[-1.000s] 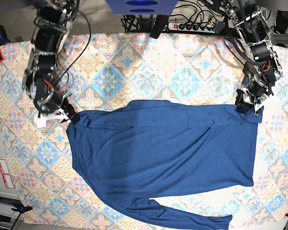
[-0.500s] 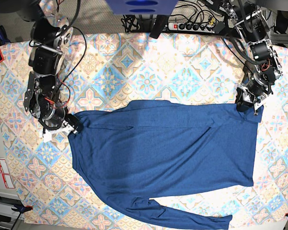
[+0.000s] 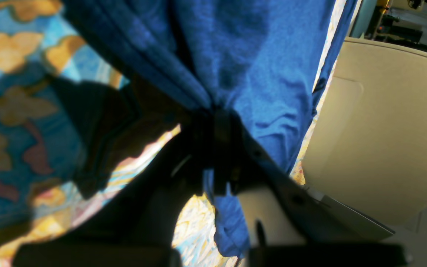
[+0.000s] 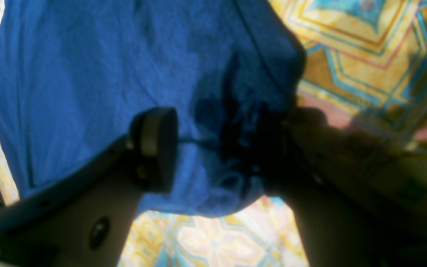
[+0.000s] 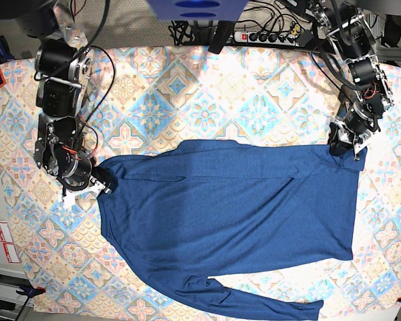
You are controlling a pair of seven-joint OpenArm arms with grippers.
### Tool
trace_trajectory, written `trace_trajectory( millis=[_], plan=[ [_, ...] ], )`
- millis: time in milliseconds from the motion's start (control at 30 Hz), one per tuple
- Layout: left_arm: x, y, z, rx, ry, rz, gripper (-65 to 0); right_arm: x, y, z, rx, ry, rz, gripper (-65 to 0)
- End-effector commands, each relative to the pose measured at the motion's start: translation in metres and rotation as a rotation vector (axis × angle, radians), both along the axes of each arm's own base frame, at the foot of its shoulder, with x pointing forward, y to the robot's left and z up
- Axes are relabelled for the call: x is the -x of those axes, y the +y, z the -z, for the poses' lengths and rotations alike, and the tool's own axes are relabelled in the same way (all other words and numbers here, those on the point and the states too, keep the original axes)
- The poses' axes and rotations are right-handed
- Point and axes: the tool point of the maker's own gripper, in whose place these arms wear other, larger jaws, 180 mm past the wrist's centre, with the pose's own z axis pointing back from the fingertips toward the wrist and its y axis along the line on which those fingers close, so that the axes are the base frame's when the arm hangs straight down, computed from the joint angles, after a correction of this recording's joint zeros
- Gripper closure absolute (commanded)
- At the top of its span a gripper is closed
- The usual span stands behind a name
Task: Fold the T-shirt properly
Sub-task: 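Hold the shirt edge with both grippers and pull it taut outward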
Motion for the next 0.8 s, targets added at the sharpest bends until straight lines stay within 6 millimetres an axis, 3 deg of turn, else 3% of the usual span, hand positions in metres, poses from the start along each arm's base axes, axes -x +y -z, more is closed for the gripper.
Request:
trace_trajectory(
  millis=[0, 67, 167, 333, 633, 767],
  plan=[
    [-0.011, 0.008, -0.015, -0.02, -0.045, 0.002, 0.0, 0.0, 0.003, 0.0, 0.003, 0.01, -0.018, -33.6],
    [-0.011, 0.008, -0.015, -0.02, -0.046, 0.001, 0.0, 0.001, 0.002, 0.0, 0.002, 0.013, -0.018, -33.6],
    [-0.01, 0.008, -0.015, -0.02, -0.044, 0.001, 0.0, 0.002, -0.032, -0.013, 0.074, -0.027, -0.003, -33.7],
    [-0.012, 0.005, -0.014, -0.016, -0.046, 0.002, 0.0, -0.008, -0.049, -0.037, 0.129, -0.093, -0.011, -33.7],
    [-0.016, 0.005, -0.016, -0.015, -0.054, 0.001, 0.0, -0.009, -0.047, -0.036, 0.131, -0.095, -0.016, -33.7],
    [-0.016, 0.005, -0.016, -0.015, -0.054, 0.001, 0.0, -0.007, -0.028, -0.031, 0.095, -0.102, -0.071, -33.7]
  ],
)
